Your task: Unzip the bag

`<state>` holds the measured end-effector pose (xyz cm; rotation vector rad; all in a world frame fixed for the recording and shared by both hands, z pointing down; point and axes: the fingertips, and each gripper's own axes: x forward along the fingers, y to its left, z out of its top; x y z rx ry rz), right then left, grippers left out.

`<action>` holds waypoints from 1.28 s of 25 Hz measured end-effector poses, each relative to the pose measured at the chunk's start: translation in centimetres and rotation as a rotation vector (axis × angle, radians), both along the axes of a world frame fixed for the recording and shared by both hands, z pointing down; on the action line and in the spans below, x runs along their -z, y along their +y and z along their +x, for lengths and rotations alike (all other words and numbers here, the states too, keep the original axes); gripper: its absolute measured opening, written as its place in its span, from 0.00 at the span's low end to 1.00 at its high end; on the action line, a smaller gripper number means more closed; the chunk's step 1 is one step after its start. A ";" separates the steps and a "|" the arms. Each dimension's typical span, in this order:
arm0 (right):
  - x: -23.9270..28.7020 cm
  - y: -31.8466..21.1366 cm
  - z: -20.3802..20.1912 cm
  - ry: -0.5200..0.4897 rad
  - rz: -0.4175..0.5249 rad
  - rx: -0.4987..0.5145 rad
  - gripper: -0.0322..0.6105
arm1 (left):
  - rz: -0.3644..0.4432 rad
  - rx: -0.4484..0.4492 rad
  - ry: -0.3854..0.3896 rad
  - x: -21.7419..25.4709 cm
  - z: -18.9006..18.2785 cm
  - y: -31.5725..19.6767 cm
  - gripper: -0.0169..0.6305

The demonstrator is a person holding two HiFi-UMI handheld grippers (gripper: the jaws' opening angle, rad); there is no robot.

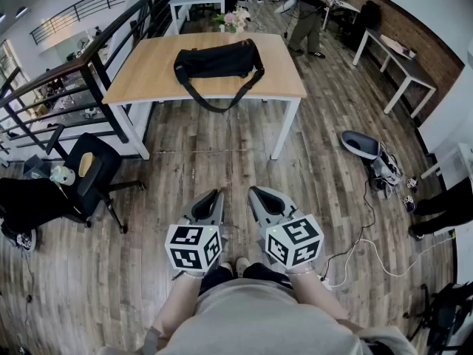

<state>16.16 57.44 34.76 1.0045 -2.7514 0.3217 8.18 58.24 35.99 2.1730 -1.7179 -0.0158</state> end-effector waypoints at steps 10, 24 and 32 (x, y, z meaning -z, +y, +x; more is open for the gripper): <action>-0.5 -1.5 -0.2 0.014 -0.005 0.000 0.06 | -0.017 -0.026 0.036 -0.4 0.5 -1.8 0.10; -1.4 -4.3 2.5 -0.016 -0.034 -0.041 0.12 | 0.026 -0.074 0.101 0.0 2.7 -4.3 0.11; -2.5 -6.3 5.1 -0.038 -0.057 -0.057 0.18 | -0.009 -0.059 0.068 -1.1 4.8 -5.8 0.23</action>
